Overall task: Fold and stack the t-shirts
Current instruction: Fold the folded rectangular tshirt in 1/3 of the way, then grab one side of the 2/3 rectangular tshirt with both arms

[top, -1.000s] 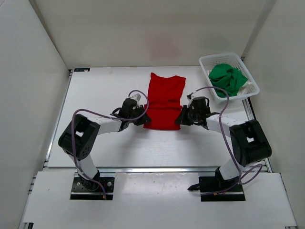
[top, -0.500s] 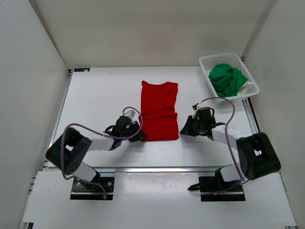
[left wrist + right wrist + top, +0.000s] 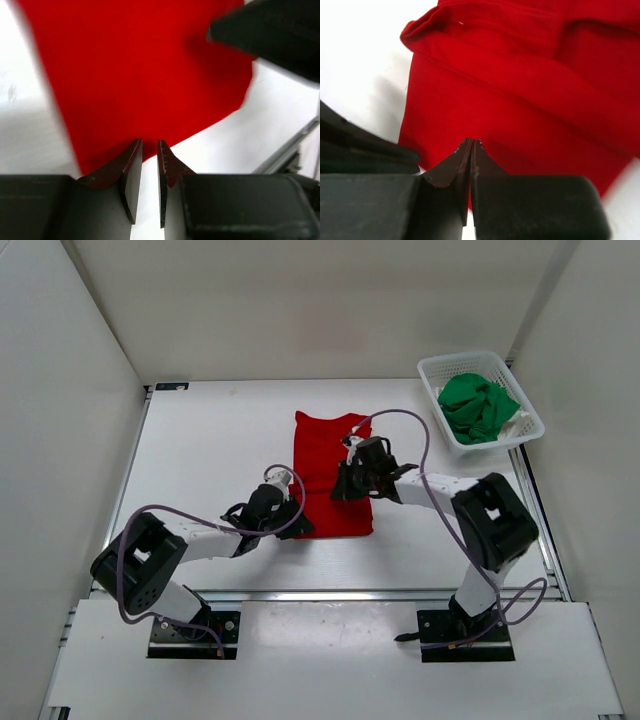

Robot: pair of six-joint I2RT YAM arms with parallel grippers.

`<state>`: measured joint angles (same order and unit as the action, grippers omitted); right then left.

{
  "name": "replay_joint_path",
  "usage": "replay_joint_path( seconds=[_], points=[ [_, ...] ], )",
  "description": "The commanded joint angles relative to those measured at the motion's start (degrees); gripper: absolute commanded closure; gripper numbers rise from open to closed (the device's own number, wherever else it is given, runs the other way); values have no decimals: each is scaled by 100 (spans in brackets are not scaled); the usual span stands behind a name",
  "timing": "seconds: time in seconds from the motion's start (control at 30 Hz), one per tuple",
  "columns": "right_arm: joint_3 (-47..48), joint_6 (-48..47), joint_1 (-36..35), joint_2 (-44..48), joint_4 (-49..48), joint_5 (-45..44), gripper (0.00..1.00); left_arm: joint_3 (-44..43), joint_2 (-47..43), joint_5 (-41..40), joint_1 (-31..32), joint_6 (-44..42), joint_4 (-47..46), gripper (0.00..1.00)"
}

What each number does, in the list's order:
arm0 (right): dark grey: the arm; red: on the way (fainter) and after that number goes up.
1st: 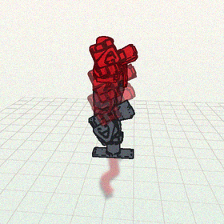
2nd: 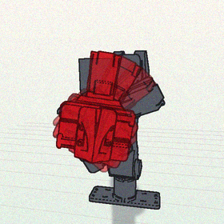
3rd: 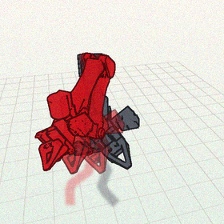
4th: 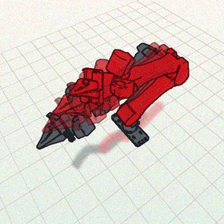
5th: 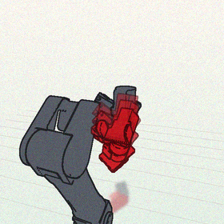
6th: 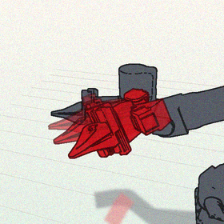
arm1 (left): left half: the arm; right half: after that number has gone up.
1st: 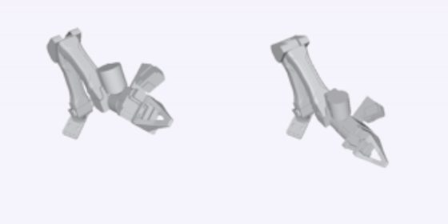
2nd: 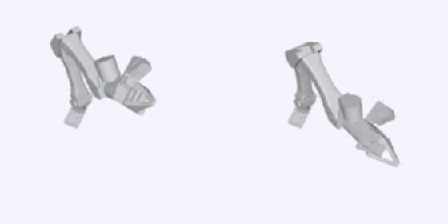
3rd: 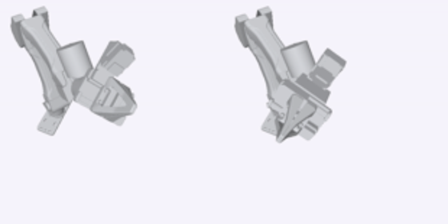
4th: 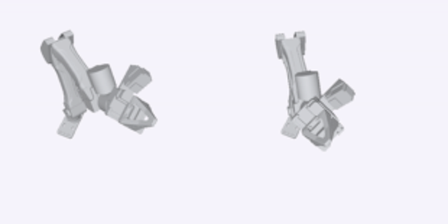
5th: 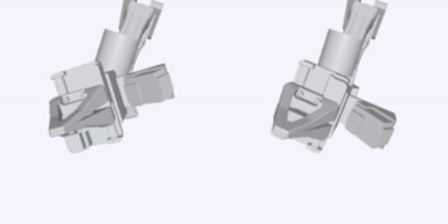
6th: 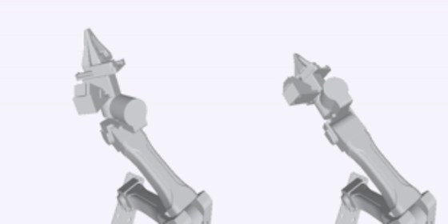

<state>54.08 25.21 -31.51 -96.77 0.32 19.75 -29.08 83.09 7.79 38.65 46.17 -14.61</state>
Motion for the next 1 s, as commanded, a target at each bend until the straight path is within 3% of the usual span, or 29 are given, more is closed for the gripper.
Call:
replay_joint_path(
  seconds=[0.0, 0.4, 0.53, 0.63, 0.7, 0.8, 0.97],
  points=[
    [593, -385, -84, -543, -58, -138, 100, 279, 93, 47, 63, 85, -252, 70],
    [1393, -526, 135, -1589, -286, -709, 100, 755, 120, 65, 63, 129, -675, 71],
    [2927, -578, 443, -2195, -41, -788, 100, 720, 102, 73, 90, 129, -587, 71],
    [3879, -728, 479, -2478, 846, -771, 100, 702, -73, 3, 55, 76, -386, 71],
    [3655, -711, 426, -2172, 918, -876, 100, 719, -292, 29, -24, 67, -385, 71],
    [2452, -378, 400, -1215, 305, -693, 100, 754, -626, 29, -174, 67, -253, 70],
    [-165, 474, 409, 595, -759, -341, 99, 675, -1189, -172, -393, -266, 467, 64]
  ],
)
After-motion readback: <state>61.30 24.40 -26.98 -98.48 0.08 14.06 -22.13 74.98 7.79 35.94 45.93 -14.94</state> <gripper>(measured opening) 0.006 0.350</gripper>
